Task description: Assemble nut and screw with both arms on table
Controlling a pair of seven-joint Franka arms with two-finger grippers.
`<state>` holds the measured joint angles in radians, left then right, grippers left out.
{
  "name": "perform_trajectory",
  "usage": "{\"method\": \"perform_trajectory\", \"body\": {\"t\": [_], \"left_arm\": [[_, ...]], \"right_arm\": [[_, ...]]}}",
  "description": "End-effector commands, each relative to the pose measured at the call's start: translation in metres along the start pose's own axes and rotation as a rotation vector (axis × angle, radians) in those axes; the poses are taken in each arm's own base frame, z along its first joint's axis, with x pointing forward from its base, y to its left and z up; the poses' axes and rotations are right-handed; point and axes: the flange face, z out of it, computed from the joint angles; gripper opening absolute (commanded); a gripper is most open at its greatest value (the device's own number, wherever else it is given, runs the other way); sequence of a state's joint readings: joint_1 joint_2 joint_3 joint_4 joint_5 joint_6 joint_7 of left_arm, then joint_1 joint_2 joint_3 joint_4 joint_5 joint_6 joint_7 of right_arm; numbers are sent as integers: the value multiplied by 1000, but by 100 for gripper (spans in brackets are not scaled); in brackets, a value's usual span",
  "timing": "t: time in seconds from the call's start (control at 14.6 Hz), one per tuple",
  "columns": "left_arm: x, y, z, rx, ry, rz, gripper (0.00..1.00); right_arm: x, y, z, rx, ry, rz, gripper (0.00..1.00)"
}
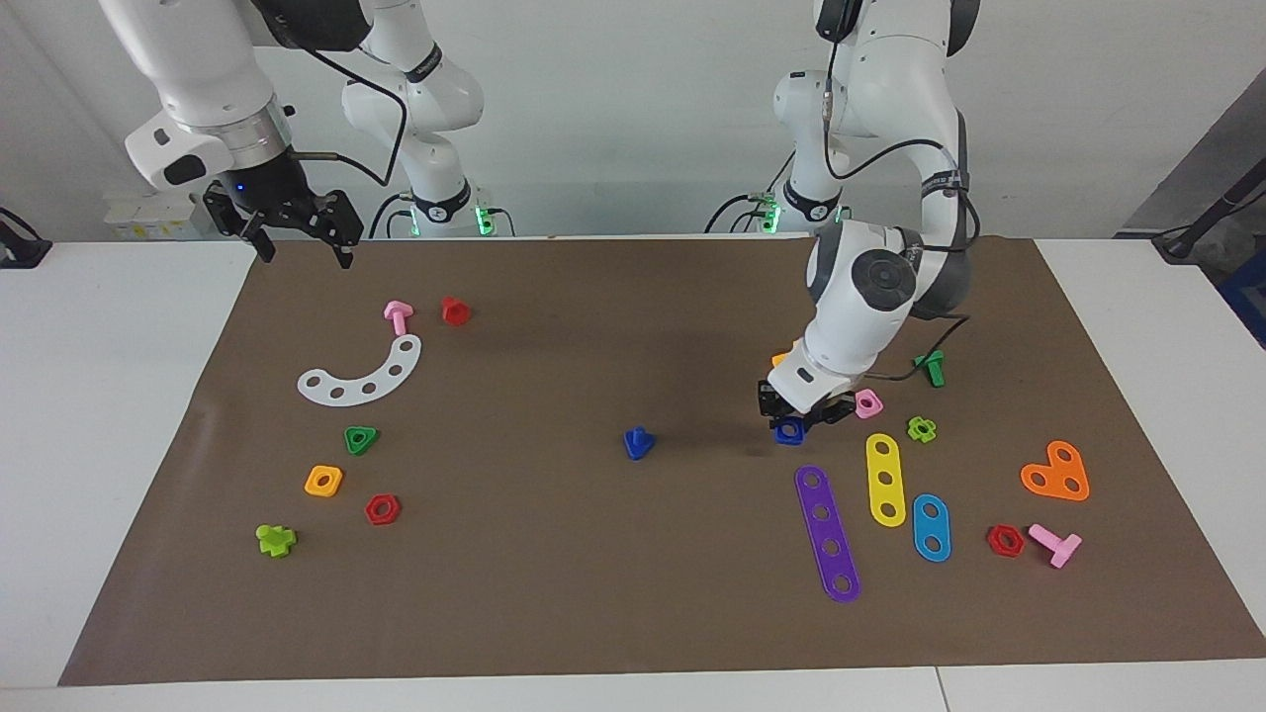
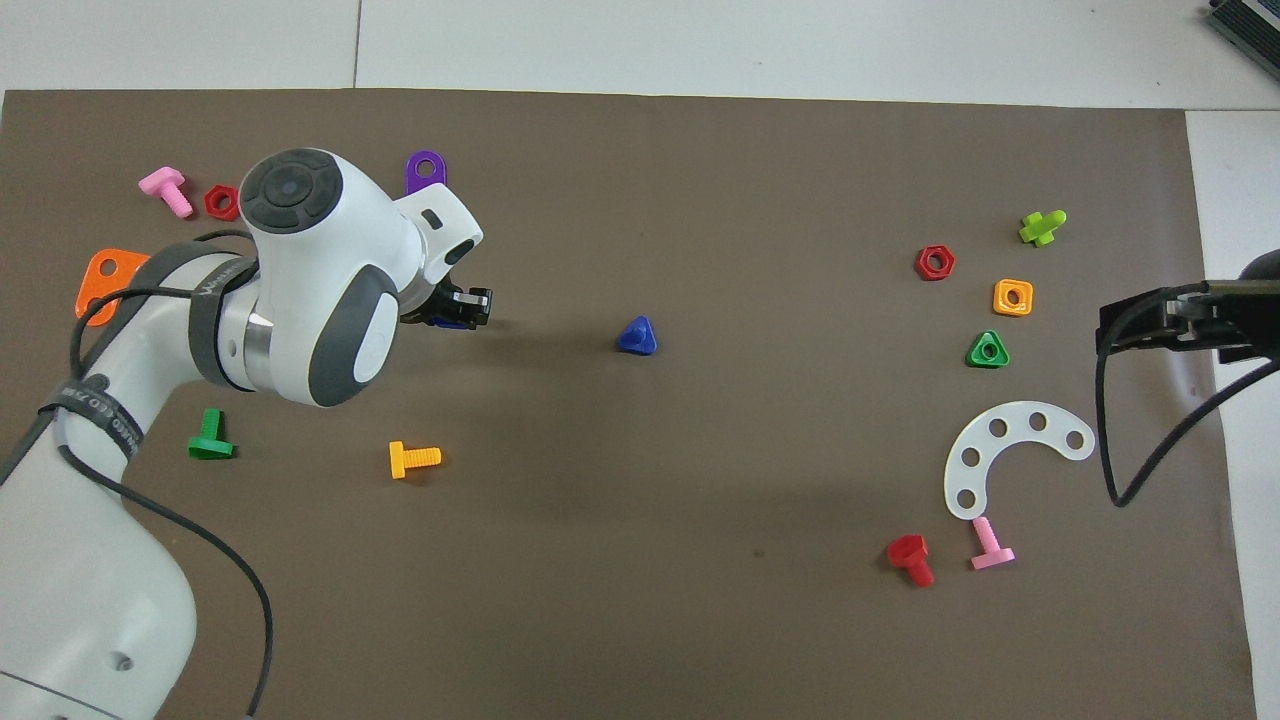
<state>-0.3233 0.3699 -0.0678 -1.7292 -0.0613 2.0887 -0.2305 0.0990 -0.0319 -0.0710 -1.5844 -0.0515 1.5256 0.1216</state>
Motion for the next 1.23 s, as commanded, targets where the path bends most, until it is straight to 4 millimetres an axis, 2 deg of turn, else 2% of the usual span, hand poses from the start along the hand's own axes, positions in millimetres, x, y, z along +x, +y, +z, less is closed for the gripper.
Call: {"method": "perform_trajectory", "body": {"t": [0.0, 0.21, 0.48, 0.89, 1.16], "left_arm": [[1, 44, 0, -18, -17, -126, 27], [-3, 84, -4, -51, -20, -179, 27], [5, 131, -8, -68, -26, -227, 27], [-7, 175, 4, -83, -27, -235, 27], [-7, 184, 7, -98, -2, -237, 27]], "right_arm": [[-5, -2, -2, 8, -8, -31, 100], [-5, 0, -2, 8, -9, -28, 100], [-5, -1, -2, 8, -9, -31, 100], [-5, -1, -3, 8, -8, -29, 100], [-5, -1, -2, 8, -9, -29, 100]]}}
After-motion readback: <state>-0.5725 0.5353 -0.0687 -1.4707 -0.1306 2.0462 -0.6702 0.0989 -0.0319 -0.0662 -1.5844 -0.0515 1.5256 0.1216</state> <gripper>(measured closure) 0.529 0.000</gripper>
